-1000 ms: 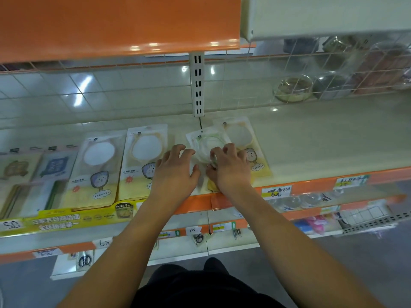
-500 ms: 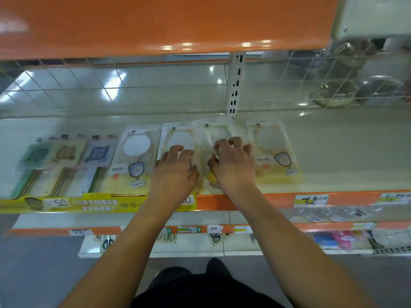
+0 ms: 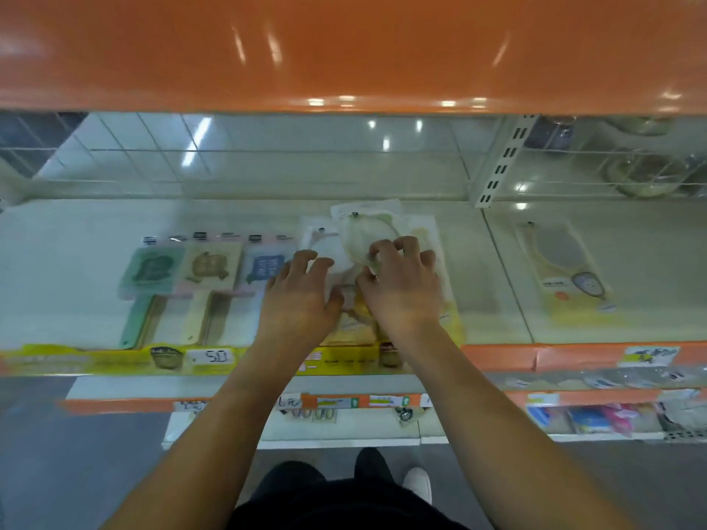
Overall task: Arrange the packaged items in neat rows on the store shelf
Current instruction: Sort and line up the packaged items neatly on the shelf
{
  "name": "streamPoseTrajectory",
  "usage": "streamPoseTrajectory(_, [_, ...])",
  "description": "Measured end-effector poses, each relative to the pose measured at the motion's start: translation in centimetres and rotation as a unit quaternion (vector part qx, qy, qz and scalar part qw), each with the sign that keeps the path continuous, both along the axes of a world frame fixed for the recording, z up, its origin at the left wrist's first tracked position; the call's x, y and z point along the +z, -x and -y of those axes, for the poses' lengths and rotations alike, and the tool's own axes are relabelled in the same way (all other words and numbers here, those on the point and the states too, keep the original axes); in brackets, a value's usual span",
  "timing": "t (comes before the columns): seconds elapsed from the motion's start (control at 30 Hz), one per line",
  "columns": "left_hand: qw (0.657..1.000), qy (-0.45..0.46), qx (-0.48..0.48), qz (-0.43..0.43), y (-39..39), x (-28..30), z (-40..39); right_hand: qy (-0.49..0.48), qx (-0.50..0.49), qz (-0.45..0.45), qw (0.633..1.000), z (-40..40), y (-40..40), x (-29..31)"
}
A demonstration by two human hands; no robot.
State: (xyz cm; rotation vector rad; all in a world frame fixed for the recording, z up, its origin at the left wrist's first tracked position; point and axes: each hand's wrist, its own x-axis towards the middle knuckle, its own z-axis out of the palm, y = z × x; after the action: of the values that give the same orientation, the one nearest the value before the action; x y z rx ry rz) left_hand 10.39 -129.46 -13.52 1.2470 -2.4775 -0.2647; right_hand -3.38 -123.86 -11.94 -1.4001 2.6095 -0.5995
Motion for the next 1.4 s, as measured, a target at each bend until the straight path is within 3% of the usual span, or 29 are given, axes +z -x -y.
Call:
streamPoseTrajectory(0.4, [0.998,-0.043,-0.049,-0.015,-7.0,-1.2,5.3,-0.024,-0.08,-0.006,0.997,3.5,-7.8,-0.5])
streamPoseTrajectory(0.67, [0.997,-0.051,-0.055,-0.018,-7.5,-1.1,5.6,-0.026,-0.091,-0.031,0.995,3.3,-8.4,-1.2])
streamPoseTrajectory(0.97, [0.997,-0.049,-0.047,-0.02,-7.6,-1.6,4.9,-0.092,-0.075,-0.061,0.991,2.7,-8.7,-4.1])
streamPoseTrajectory(1.4, [0.997,-0.051,-0.047,-0.03,-8.4,-1.4,5.1,-0.069,-0.065,-0.044,0.994,3.3,-9.0,-4.7])
